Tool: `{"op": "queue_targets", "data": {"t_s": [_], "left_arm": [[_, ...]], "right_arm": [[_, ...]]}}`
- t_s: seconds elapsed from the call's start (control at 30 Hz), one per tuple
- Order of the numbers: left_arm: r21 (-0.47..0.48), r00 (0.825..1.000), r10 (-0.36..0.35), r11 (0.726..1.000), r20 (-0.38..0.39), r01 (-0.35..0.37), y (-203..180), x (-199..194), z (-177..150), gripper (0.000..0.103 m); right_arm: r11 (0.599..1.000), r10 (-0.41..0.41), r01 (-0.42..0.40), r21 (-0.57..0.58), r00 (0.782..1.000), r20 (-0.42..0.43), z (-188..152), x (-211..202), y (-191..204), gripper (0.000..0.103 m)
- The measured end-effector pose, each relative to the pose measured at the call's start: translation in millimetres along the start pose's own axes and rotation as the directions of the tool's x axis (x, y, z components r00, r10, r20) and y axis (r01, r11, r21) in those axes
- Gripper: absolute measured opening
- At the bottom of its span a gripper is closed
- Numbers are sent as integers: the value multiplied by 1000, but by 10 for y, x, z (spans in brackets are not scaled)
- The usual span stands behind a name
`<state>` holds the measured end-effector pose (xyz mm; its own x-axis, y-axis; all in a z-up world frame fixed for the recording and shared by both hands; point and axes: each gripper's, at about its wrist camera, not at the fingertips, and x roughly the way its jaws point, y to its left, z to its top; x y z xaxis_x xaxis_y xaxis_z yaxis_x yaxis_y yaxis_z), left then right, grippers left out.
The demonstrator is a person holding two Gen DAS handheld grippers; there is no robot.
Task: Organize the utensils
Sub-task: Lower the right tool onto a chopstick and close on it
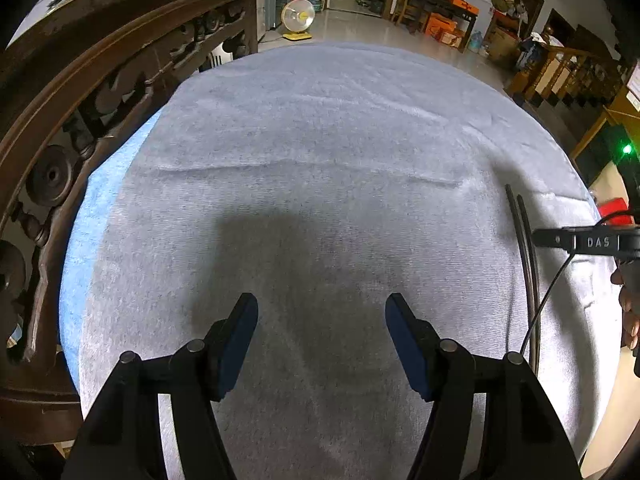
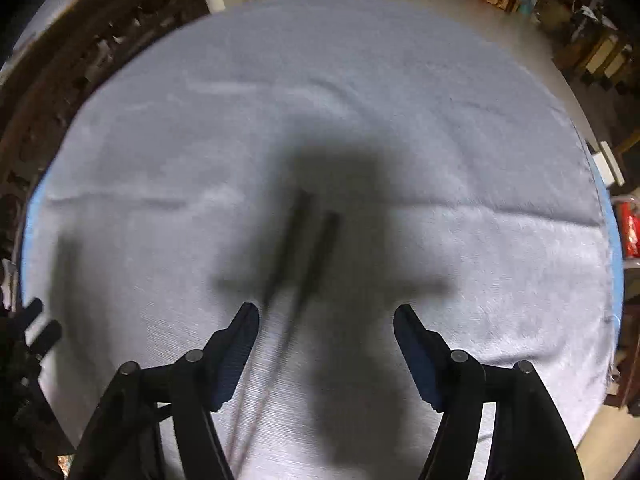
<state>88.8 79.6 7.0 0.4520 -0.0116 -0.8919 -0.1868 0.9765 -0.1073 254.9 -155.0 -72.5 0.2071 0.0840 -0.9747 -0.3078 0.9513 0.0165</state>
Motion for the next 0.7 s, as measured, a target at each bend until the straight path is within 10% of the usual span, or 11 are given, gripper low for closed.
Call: {"op": "queue_targets", "data": {"t_s": [0.17, 0.3, 0.57, 0.7], "left_arm": [[-10, 1000, 0, 1000, -11, 0, 16, 25, -15, 67], [-10, 1000, 7, 1000, -18, -7, 27, 27, -3, 67], [-89, 978, -166, 984, -124, 156, -84, 273, 213, 67], [-132, 968, -188, 977, -167, 167, -140, 397, 347, 67]], "right_arm": [[984, -131, 126, -123, 991, -33, 18, 142, 306, 74], [983, 180, -182, -40, 982, -49, 46, 2, 422, 72], [986, 167, -165, 38, 983, -81, -152, 66, 68, 73], [964, 254, -243, 104, 962, -100, -177, 130, -190, 40]]}}
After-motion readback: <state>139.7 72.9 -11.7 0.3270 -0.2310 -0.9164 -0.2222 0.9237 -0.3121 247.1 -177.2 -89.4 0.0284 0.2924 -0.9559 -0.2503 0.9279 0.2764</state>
